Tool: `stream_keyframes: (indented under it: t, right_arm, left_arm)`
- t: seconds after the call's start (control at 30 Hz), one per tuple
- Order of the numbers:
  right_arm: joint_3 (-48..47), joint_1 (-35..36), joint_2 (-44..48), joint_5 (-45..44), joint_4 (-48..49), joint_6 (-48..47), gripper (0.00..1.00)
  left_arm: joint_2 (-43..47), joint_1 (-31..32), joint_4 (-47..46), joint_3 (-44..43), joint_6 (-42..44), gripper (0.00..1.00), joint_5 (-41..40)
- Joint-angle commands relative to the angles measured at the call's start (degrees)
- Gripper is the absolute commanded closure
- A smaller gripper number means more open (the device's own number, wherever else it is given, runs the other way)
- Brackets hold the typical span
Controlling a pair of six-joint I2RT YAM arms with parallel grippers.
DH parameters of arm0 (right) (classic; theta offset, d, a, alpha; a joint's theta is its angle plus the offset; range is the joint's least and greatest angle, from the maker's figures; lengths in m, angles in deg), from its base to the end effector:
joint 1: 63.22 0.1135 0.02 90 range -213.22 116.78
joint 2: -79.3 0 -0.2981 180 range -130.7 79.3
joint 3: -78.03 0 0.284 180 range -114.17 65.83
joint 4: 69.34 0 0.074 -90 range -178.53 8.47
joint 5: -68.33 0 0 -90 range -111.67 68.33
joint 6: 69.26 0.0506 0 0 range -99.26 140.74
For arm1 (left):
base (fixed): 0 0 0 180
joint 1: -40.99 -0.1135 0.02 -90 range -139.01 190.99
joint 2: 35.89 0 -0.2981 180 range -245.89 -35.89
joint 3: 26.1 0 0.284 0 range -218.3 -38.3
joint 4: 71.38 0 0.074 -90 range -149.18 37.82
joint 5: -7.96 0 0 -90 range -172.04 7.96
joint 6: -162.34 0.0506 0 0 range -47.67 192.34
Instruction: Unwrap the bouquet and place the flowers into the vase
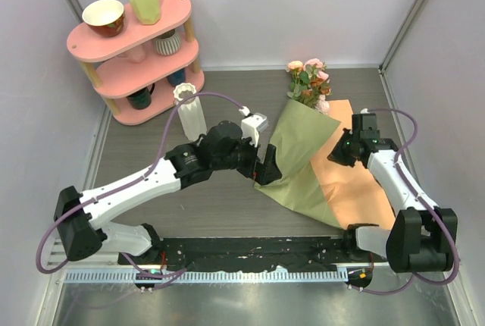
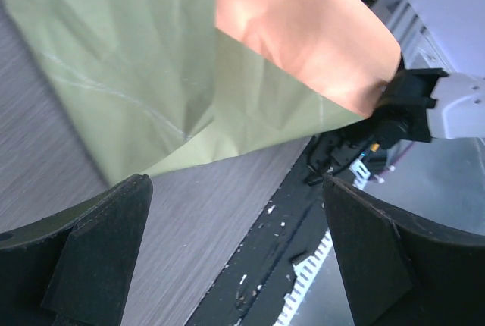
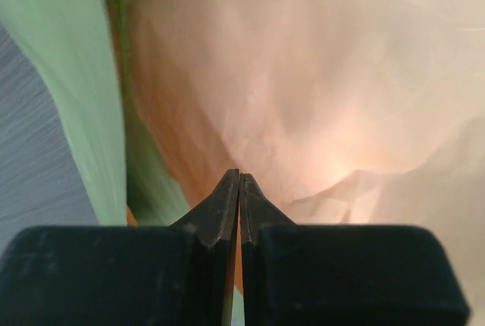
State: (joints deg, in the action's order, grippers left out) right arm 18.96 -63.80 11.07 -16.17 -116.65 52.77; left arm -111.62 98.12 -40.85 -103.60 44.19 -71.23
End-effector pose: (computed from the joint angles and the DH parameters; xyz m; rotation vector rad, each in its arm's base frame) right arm 0.2586 0.0022 0.2415 0.6896 2.4907 0.3305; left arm 0.1759 -0.2897 0.3517 0.6862 2.1506 -1.0605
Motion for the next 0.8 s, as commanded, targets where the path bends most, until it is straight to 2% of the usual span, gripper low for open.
stream_keyframes:
  t: [0.0, 0.1, 0.2, 0.33, 0.4, 0.47, 0.5, 0.57, 0.63, 0.67, 0.73, 0.77]
  right_arm:
    - [2.48, 6.45, -2.25, 3.18, 13.45, 1.71, 0.92]
    - [1.44, 13.73, -5.5, 6.79, 22.41, 4.17, 0.91]
    - [-4.52, 20.67, -11.98, 8.9, 28.84, 7.34, 0.89]
    - [-18.48, 27.8, -23.31, 14.34, 34.31, 10.59, 0.85]
    - [-23.5, 28.53, -27.03, 17.69, 37.63, 13.13, 0.82]
    - [-25.63, 28.0, -28.37, 19.46, 37.76, 13.59, 0.81]
    - [-26.25, 27.57, -27.58, 17.64, 33.23, 10.63, 0.78]
    - [-26.61, 25.81, -23.37, 10.03, 23.84, 6.31, 0.74]
    - [-24.33, 23.88, -20.21, 3.59, 17.3, 0.07, 0.65]
    - [-22.67, 19.61, -17.49, 0.08, 13.36, -1.17, 0.62]
    - [-14.24, 12.84, -14.49, 2.13, 13.14, -2.15, 0.61]
    - [-11.17, 6.62, -12.04, 5.19, 14.71, -2.32, 0.61]
  left_arm:
    - [5.39, -0.43, 1.54, 2.19, -0.16, 0.0, -7.99]
    - [8.21, -0.43, 1.71, 3.15, -0.34, 0.0, -13.34]
    - [12.08, -0.52, 2.5, 3.33, 0.28, 0.0, -17.57]
    - [18.13, -0.52, 4.35, 3.33, 0.81, 0.0, -21.52]
    - [19.82, -0.52, 4.79, 3.6, 0.89, 0.0, -23.02]
    - [21.22, -0.52, 5.93, 3.42, 0.89, 0.0, -23.2]
    - [21.58, -0.52, 6.45, 3.34, 0.81, 0.0, -23.03]
    - [22.02, -0.52, 7.69, 3.16, 0.54, 0.0, -22.94]
    - [22.11, -0.52, 7.43, 3.25, 0.37, 0.0, -22.41]
    - [21.94, -0.52, 7.16, 3.33, 0.37, 0.0, -22.32]
    - [21.15, -0.52, 5.94, 3.25, 0.8, 0.0, -21.62]
    - [20.62, -0.52, 5.5, 2.81, 1.07, 0.0, -21.27]
